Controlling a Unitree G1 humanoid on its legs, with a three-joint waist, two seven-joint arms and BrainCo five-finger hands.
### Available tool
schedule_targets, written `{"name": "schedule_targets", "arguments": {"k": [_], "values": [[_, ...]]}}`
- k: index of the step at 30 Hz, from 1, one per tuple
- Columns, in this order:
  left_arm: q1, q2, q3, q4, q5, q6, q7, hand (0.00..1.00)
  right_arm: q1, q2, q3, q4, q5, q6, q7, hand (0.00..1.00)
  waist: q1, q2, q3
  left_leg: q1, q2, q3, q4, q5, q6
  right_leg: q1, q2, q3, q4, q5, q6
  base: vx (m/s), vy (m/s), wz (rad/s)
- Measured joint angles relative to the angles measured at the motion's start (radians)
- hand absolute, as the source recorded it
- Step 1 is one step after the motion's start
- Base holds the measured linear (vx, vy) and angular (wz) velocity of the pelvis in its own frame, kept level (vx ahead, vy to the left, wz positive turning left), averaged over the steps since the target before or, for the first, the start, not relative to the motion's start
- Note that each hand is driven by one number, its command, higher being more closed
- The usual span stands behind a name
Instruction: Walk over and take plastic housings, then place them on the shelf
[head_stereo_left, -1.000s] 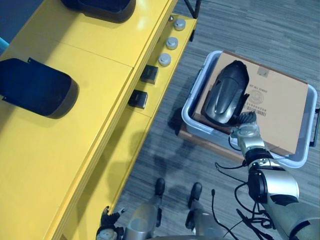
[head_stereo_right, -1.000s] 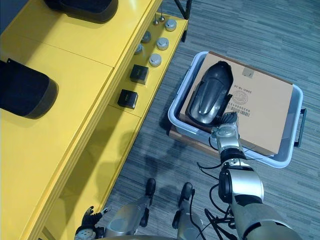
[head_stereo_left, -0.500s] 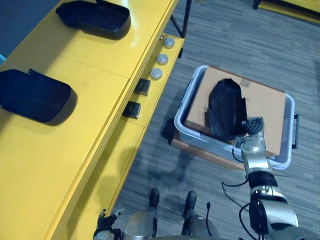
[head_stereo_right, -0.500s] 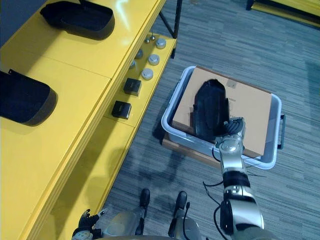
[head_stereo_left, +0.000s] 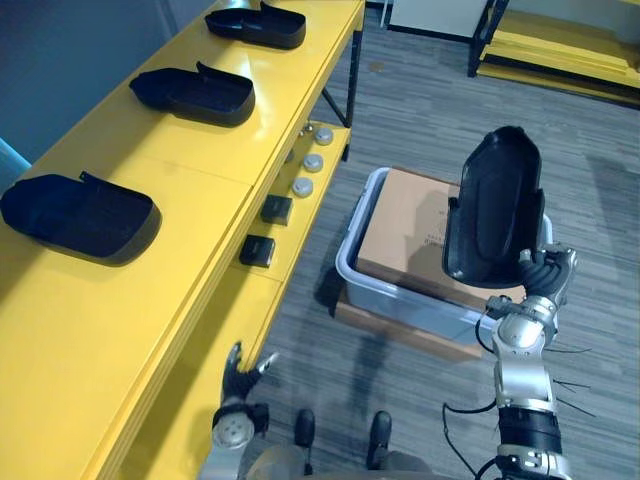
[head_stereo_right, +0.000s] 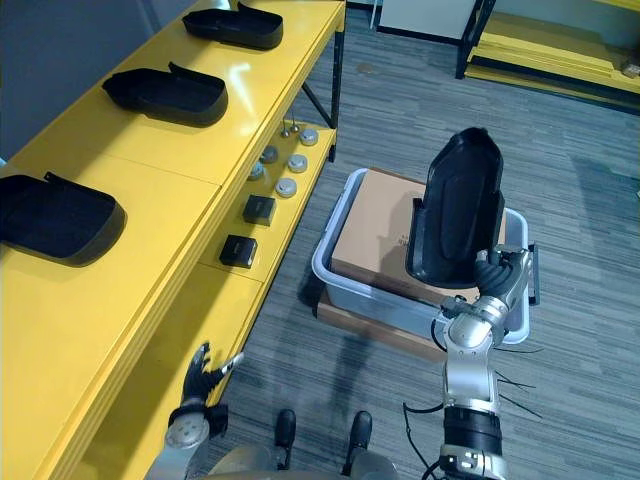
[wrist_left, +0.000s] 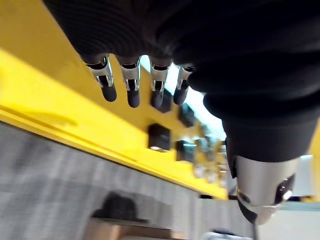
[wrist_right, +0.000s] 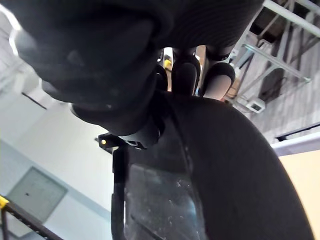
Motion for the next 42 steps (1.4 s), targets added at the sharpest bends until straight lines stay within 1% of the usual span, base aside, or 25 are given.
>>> {"name": "schedule_targets", "arguments": {"k": [1, 2, 5, 8, 12, 14, 17, 18, 22, 23, 27, 30, 33, 35, 36, 42], "values": [[-0.013, 0.001, -0.012, -0.056, -0.011, -0.017, 0.012, 0.0, 0.0, 0.006, 0.035, -0.031, -0.007, -0.013, 0.0, 1.0, -0.013, 0.0, 0.0, 0.005, 0.001, -0.001, 0.0, -0.001, -0.001, 0.006, 0.0, 0.002, 0.0, -0.001, 0.001, 0.05, -0.002, 0.01], [-0.034, 0.002, -0.032, -0.091, -0.016, -0.028, 0.021, 0.0, 0.0, 0.013, 0.067, -0.059, -0.017, -0.031, 0.001, 1.0, -0.013, -0.001, -0.001, 0.008, 0.001, -0.001, 0.0, -0.002, -0.002, 0.008, 0.001, 0.004, 0.0, -0.001, 0.001, 0.04, 0.001, 0.0], [-0.089, 0.009, -0.089, -0.134, -0.035, -0.037, 0.037, 0.0, -0.002, 0.02, 0.146, -0.111, -0.024, -0.064, 0.002, 1.0, -0.015, -0.002, -0.003, 0.015, 0.001, 0.008, -0.001, -0.003, 0.0, 0.012, 0.001, 0.012, 0.0, -0.001, 0.001, 0.01, 0.009, -0.06], [-0.122, 0.016, -0.147, -0.156, -0.085, -0.037, 0.038, 0.0, -0.002, 0.021, 0.232, -0.143, -0.024, -0.076, 0.016, 1.0, -0.016, -0.001, -0.007, 0.034, 0.003, 0.023, -0.001, -0.009, 0.0, 0.027, 0.003, 0.017, -0.001, -0.001, 0.001, -0.02, 0.011, -0.12], [-0.163, 0.033, -0.219, -0.164, -0.116, -0.037, 0.039, 0.0, -0.002, 0.021, 0.339, -0.146, -0.023, -0.088, 0.026, 1.0, -0.017, 0.0, -0.049, 0.039, 0.007, 0.043, 0.0, -0.018, -0.004, 0.024, 0.007, 0.037, -0.003, -0.002, 0.0, -0.02, 0.005, -0.15], [-0.184, 0.037, -0.25, -0.184, -0.143, -0.037, 0.04, 0.0, -0.003, 0.022, 0.395, -0.147, -0.022, -0.11, 0.041, 1.0, -0.019, 0.002, -0.063, 0.043, 0.008, 0.049, 0.0, -0.021, -0.006, 0.024, 0.009, 0.04, -0.003, -0.002, -0.001, -0.01, 0.0, -0.09], [-0.215, 0.051, -0.296, -0.209, -0.176, -0.039, 0.041, 0.0, -0.006, 0.016, 0.468, -0.148, -0.015, -0.124, 0.048, 1.0, -0.029, 0.004, -0.076, 0.043, 0.009, 0.053, 0.0, -0.02, -0.005, 0.023, 0.016, 0.045, -0.003, -0.002, -0.001, -0.01, -0.006, -0.04], [-0.215, 0.049, -0.302, -0.212, -0.188, -0.04, 0.055, 0.0, -0.008, 0.017, 0.485, -0.148, -0.014, -0.126, 0.046, 1.0, -0.036, 0.004, -0.079, 0.044, 0.009, 0.055, 0.0, -0.02, -0.004, 0.023, 0.017, 0.046, -0.003, -0.002, -0.002, 0.0, -0.008, -0.06], [-0.237, 0.071, -0.309, -0.218, -0.233, -0.041, 0.061, 0.0, -0.016, 0.009, 0.502, -0.148, -0.002, -0.13, 0.047, 1.0, -0.038, 0.004, -0.083, 0.049, 0.01, 0.066, 0.001, -0.022, -0.004, 0.023, 0.018, 0.058, -0.003, -0.001, -0.003, -0.01, 0.003, -0.08], [-0.24, 0.073, -0.309, -0.224, -0.251, -0.041, 0.065, 1.0, -0.019, -0.001, 0.515, -0.148, 0.003, -0.13, 0.046, 1.0, -0.039, 0.004, -0.084, 0.052, 0.01, 0.073, 0.001, -0.023, -0.004, 0.023, 0.018, 0.063, -0.003, 0.0, -0.003, -0.02, 0.006, -0.11], [-0.248, 0.074, -0.312, -0.227, -0.279, -0.042, 0.081, 1.0, -0.034, -0.035, 0.529, -0.147, 0.016, -0.13, 0.046, 1.0, -0.042, 0.005, -0.088, 0.053, 0.01, 0.075, 0.001, -0.024, -0.004, 0.023, 0.018, 0.065, -0.003, 0.0, -0.003, -0.01, 0.002, -0.04], [-0.264, 0.093, -0.309, -0.227, -0.299, -0.042, 0.102, 1.0, -0.038, -0.058, 0.532, -0.146, 0.021, -0.131, 0.045, 1.0, -0.041, 0.009, -0.096, 0.053, 0.011, 0.074, 0.001, -0.024, -0.004, 0.023, 0.018, 0.065, -0.003, 0.0, -0.003, 0.0, 0.0, 0.0], [-0.265, 0.107, -0.302, -0.227, -0.325, -0.042, 0.109, 1.0, -0.038, -0.098, 0.546, -0.137, 0.035, -0.144, 0.045, 1.0, -0.042, 0.014, -0.112, 0.053, 0.011, 0.074, 0.001, -0.024, -0.004, 0.023, 0.018, 0.065, -0.003, 0.0, -0.003, 0.0, 0.0, 0.0], [-0.272, 0.111, -0.305, -0.227, -0.331, -0.039, 0.109, 1.0, -0.038, -0.121, 0.588, -0.137, 0.041, -0.158, 0.047, 1.0, -0.042, 0.013, -0.113, 0.053, 0.011, 0.074, 0.001, -0.024, -0.004, 0.023, 0.017, 0.065, -0.004, 0.0, -0.004, 0.0, 0.0, 0.0], [-0.273, 0.11, -0.307, -0.227, -0.338, -0.039, 0.111, 1.0, -0.038, -0.121, 0.612, -0.137, 0.047, -0.161, 0.048, 1.0, -0.043, 0.013, -0.113, 0.053, 0.012, 0.073, 0.003, -0.024, -0.004, 0.024, 0.017, 0.065, -0.004, 0.001, -0.005, -0.03, 0.004, 0.01], [-0.273, 0.109, -0.301, -0.221, -0.356, -0.034, 0.124, 1.0, -0.034, -0.119, 0.622, -0.13, 0.052, -0.193, 0.048, 1.0, -0.042, 0.012, -0.114, 0.053, 0.012, 0.073, 0.013, -0.024, -0.004, 0.029, 0.015, 0.063, -0.004, 0.002, -0.007, -0.05, 0.004, 0.0]]}}
